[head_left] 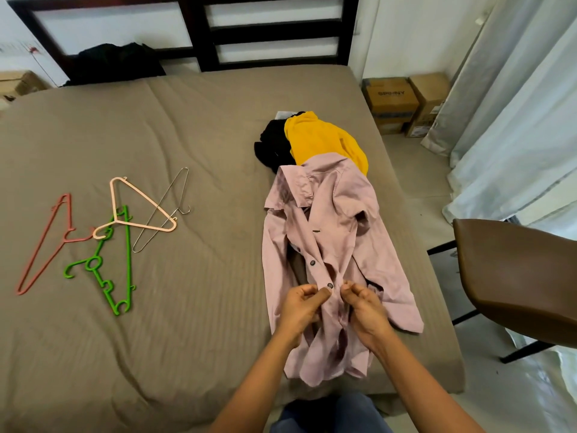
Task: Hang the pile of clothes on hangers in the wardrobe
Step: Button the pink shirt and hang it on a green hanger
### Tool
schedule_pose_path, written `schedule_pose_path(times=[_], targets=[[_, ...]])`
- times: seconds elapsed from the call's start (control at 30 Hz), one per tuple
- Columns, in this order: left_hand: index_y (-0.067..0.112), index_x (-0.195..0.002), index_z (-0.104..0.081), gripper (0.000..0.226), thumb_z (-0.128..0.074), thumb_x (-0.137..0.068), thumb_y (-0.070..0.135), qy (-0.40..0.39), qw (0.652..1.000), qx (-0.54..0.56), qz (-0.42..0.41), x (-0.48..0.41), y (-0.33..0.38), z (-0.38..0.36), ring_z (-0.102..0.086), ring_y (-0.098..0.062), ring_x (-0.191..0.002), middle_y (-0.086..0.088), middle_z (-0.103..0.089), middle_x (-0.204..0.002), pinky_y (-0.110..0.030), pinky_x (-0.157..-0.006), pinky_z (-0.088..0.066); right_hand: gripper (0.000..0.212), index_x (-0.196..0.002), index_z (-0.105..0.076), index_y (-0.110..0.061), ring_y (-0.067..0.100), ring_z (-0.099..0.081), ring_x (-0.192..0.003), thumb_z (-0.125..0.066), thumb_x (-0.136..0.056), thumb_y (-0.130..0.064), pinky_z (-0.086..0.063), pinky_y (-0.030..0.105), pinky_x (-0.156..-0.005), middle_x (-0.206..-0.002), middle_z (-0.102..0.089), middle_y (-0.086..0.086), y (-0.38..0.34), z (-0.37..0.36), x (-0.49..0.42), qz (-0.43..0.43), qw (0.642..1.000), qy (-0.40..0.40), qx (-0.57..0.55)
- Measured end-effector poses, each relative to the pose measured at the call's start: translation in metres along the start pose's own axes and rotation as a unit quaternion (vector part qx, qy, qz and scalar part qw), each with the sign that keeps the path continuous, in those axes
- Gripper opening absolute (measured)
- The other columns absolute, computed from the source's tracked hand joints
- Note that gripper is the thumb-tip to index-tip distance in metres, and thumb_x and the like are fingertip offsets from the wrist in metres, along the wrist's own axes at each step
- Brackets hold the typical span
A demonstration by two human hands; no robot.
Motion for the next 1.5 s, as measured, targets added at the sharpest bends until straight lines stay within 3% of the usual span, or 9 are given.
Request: schedule_pose_path(times=[0.13, 0.27, 0.47, 0.6, 0.7, 1.03, 1.27, 1.5], targets=[[0.004, -0.072, -0.057, 0.023, -0.068, -0.085, 0.018, 0.022, 1.0, 0.008, -0.017, 0.001, 0.003, 0.001, -0.039, -0.019, -0.059, -0.01, -0.044, -0.062, -0.027, -0.049, -0.031, 0.013, -0.087, -0.063, -0.002, 0.016, -0.065, -0.072, -0.055, -0.087, 0.008, -0.056, 0.021, -0.068, -0.073, -0.069, 0.007, -0.005, 0.001, 0.0, 0.035, 0.993, -0.007, 0.115], [0.002, -0.067, -0.051, 0.027, -0.067, -0.086, 0.013, 0.015, 0.999, -0.007, -0.038, 0.001, 0.004, 0.002, -0.04, -0.018, -0.06, -0.008, -0.043, -0.061, -0.026, -0.054, -0.036, 0.01, -0.09, -0.064, -0.002, 0.02, -0.061, -0.075, -0.06, -0.086, 0.006, -0.053, 0.022, -0.068, -0.077, -0.067, 0.01, -0.009, 0.002, 0.002, 0.057, 0.984, 0.001, 0.172], [-0.01, -0.067, -0.046, 0.038, -0.068, -0.084, 0.016, -0.008, 0.989, -0.118, -0.09, -0.001, 0.011, 0.003, -0.033, -0.015, -0.055, -0.01, -0.036, -0.059, -0.023, -0.05, -0.028, 0.015, -0.099, -0.063, 0.0, 0.019, -0.064, -0.074, -0.056, -0.088, 0.007, -0.055, 0.019, -0.063, -0.081, -0.067, 0.011, -0.016, -0.002, 0.007, 0.1, 0.983, 0.03, 0.148], [0.01, -0.054, -0.038, 0.041, -0.069, -0.082, 0.013, 0.001, 0.98, -0.167, -0.111, -0.002, 0.017, 0.006, -0.027, -0.008, -0.046, -0.001, -0.031, -0.05, -0.021, -0.046, -0.024, 0.02, -0.094, -0.064, -0.005, 0.01, -0.066, -0.069, -0.058, -0.084, 0.011, -0.054, 0.018, -0.061, -0.078, -0.068, 0.006, -0.017, -0.007, 0.011, 0.123, 0.978, 0.002, 0.17], [0.011, -0.055, -0.039, 0.04, -0.068, -0.082, 0.012, -0.001, 0.976, -0.184, -0.117, -0.001, 0.017, 0.006, -0.026, -0.006, -0.045, 0.004, -0.03, -0.048, -0.02, -0.046, -0.024, 0.02, -0.098, -0.062, 0.0, 0.002, -0.064, -0.063, -0.058, -0.083, 0.013, -0.051, 0.014, -0.058, -0.076, -0.065, 0.004, -0.017, -0.008, 0.01, 0.124, 0.967, -0.001, 0.221], [0.017, -0.05, -0.037, 0.045, -0.069, -0.081, 0.016, 0.003, 0.974, -0.2, -0.11, -0.002, 0.018, 0.008, -0.027, -0.007, -0.046, 0.009, -0.03, -0.045, -0.02, -0.047, -0.024, 0.016, -0.096, -0.064, 0.004, 0.022, -0.061, -0.069, -0.06, -0.083, 0.011, -0.054, 0.021, -0.061, -0.078, -0.063, 0.019, -0.016, -0.005, 0.006, 0.097, 0.959, -0.007, 0.265], [0.015, -0.053, -0.034, 0.044, -0.07, -0.078, 0.015, 0.001, 0.965, -0.242, -0.106, -0.003, 0.023, 0.008, -0.024, -0.009, -0.048, 0.0, -0.028, -0.051, -0.021, -0.047, -0.021, 0.015, -0.092, -0.065, 0.007, 0.015, -0.062, -0.055, -0.06, -0.081, 0.015, -0.053, 0.022, -0.054, -0.068, -0.064, 0.017, -0.018, -0.004, 0.008, 0.067, 0.966, -0.013, 0.25], [0.017, -0.051, -0.031, 0.044, -0.069, -0.075, 0.018, 0.007, 0.95, -0.292, -0.115, -0.003, 0.025, 0.005, -0.028, -0.012, -0.048, 0.001, -0.031, -0.048, -0.027, -0.052, -0.025, 0.013, -0.085, -0.068, 0.003, 0.017, -0.056, -0.046, -0.061, -0.08, 0.013, -0.048, 0.023, -0.045, -0.061, -0.063, 0.02, -0.013, -0.003, 0.013, 0.114, 0.955, 0.048, 0.271]])
Point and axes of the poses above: each hand's wrist, its own x-axis away from the middle knuckle, its own z-axis out of the back of the hand, y = z × x, the point moved 4 cm from there along -x, towards the middle knuckle
